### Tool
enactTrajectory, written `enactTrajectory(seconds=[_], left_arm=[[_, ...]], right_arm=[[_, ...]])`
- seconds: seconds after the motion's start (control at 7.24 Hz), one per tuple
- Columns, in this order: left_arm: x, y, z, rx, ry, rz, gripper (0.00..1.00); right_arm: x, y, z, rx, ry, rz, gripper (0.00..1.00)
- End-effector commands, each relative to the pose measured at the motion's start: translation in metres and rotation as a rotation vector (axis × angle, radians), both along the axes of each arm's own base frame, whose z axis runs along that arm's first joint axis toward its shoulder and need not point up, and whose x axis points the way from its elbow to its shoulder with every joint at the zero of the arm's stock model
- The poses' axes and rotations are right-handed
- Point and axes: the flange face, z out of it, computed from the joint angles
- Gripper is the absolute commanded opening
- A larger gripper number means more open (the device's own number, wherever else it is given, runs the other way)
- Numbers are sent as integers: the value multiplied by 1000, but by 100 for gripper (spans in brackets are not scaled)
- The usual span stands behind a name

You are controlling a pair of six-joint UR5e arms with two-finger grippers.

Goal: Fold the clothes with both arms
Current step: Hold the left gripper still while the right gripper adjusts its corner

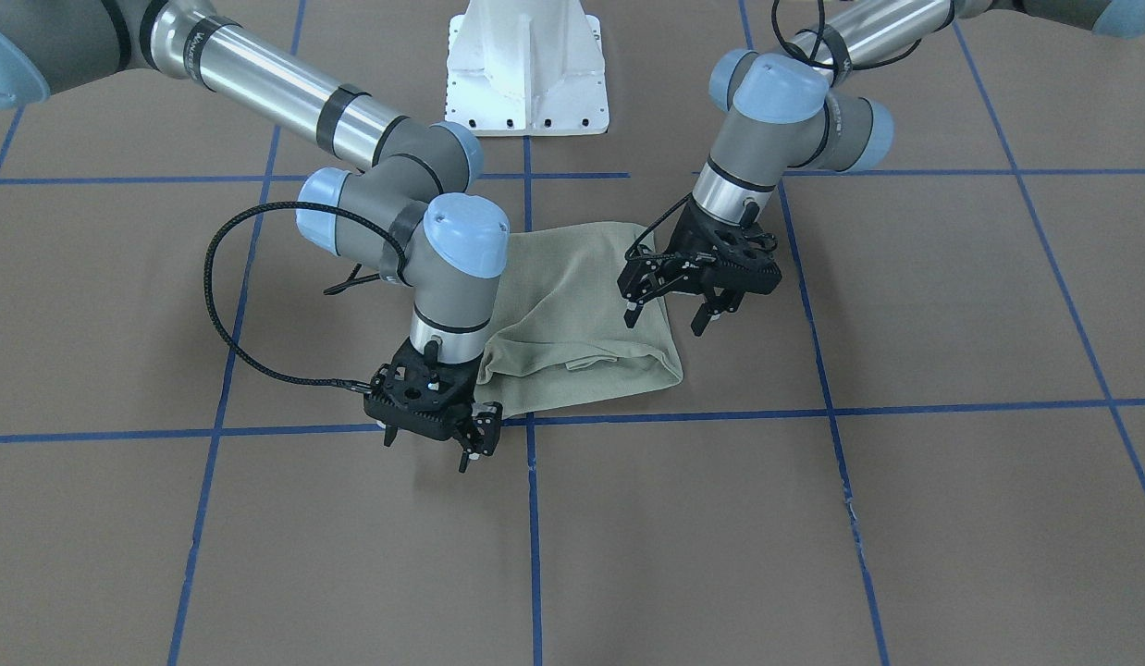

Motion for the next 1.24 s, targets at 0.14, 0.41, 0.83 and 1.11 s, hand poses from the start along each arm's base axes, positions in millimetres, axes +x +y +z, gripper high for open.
enactTrajectory(seconds=[0.14,0.41,0.83,1.11], left_arm=[[0,0,1,-2,0,-1,100],[1,0,2,-2,-1,-1,100],[1,0,2,-2,-1,1,100],[1,0,2,-2,-1,1,100]], right_arm=[[-36,51,-7,-32,-45,-54,93],[-39,57,16,-48,-23,-54,60],[-37,61,23,-51,-18,-57,47],[-40,66,24,-50,-17,-64,44]])
